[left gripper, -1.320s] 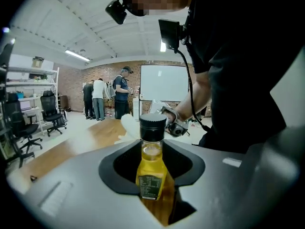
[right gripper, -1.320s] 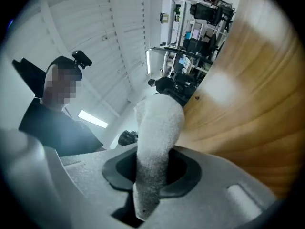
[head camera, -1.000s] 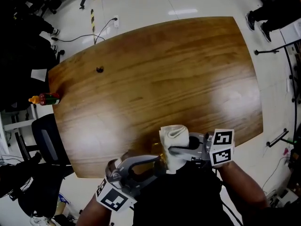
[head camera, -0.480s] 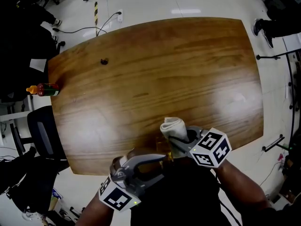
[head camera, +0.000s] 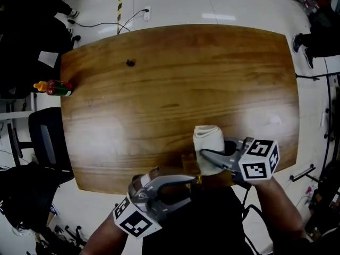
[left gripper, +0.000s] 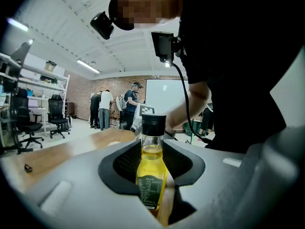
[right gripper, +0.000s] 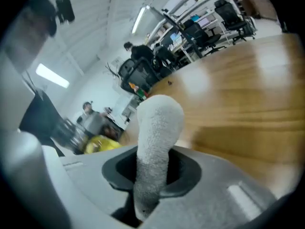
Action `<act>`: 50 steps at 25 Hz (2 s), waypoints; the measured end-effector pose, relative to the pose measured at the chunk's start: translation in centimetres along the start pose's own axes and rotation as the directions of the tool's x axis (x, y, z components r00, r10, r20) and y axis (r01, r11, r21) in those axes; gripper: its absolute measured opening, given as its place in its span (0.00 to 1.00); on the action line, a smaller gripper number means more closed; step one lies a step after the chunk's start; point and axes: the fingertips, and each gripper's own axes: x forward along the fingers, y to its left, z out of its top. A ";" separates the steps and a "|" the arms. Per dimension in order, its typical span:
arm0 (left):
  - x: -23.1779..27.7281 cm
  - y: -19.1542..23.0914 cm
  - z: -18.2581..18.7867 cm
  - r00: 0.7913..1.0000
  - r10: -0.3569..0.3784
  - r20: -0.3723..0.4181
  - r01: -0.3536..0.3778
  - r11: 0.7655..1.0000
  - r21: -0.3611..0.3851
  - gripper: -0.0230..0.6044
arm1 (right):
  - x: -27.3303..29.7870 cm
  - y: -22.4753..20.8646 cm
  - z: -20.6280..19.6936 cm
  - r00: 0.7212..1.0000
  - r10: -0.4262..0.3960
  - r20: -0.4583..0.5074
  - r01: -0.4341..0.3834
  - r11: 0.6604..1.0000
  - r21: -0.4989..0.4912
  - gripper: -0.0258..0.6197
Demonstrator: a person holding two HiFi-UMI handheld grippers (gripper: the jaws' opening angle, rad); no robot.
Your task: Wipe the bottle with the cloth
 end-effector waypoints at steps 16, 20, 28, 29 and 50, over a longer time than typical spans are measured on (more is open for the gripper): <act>-0.2 0.1 -0.2 0.998 0.047 0.031 -0.046 0.999 -0.007 0.27 | 5.4 4.5 3.3 0.917 0.352 -0.189 -0.339 0.936 0.095 0.15; -0.5 0.1 -0.3 0.999 0.039 0.034 -0.039 0.999 -0.002 0.27 | 7.1 2.4 1.5 0.926 0.284 -0.248 -0.277 0.959 0.063 0.15; -0.2 -0.3 -0.3 1.000 0.016 0.019 -0.016 1.000 0.008 0.27 | 8.9 0.4 -0.9 0.923 0.080 -0.377 -0.145 0.979 -0.147 0.15; -0.2 -0.4 -0.3 1.000 0.012 0.018 -0.013 1.000 0.010 0.27 | 9.0 0.2 -1.1 0.920 0.062 -0.388 -0.131 0.979 -0.156 0.15; -1.3 1.1 -1.6 1.000 0.001 0.021 -0.001 1.000 -0.023 0.27 | -4.4 2.2 1.9 0.889 -0.240 0.390 0.256 0.967 0.013 0.15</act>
